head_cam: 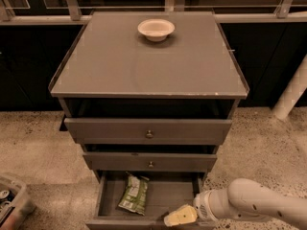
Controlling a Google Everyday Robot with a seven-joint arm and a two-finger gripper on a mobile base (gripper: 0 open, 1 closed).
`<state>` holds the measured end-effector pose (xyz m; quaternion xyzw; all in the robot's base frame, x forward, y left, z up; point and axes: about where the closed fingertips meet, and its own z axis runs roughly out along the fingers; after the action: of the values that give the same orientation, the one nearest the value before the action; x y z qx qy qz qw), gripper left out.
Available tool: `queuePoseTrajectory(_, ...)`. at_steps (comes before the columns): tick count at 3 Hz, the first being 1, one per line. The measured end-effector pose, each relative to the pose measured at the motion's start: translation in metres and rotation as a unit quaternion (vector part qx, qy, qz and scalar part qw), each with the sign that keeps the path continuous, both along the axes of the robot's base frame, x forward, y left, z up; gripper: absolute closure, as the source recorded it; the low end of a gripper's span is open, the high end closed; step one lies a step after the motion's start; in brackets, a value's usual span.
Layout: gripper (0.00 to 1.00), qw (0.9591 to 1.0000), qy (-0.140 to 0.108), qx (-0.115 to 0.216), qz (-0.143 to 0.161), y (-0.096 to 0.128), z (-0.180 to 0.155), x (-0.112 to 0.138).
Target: Pick green jalapeno chip bag from bottom drawer and place on counter
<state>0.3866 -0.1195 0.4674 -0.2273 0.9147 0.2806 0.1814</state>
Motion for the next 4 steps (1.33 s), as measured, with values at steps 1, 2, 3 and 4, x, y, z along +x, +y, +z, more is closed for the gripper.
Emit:
queuePoseTrajectory(1,0.00,0.9997,-0.004,0.025,-0.004,0.002,-0.016,-0.001)
queuePoseTrajectory(2,0.00,0.9972,-0.033,0.067,0.000,0.016,-0.040,0.018)
queuePoseTrajectory(3,0.00,0.9940,-0.061,0.091,0.004,0.034,-0.061,0.044)
queuePoseTrajectory(4,0.00,0.9950,-0.075,0.067,0.000,0.044,-0.079,0.065)
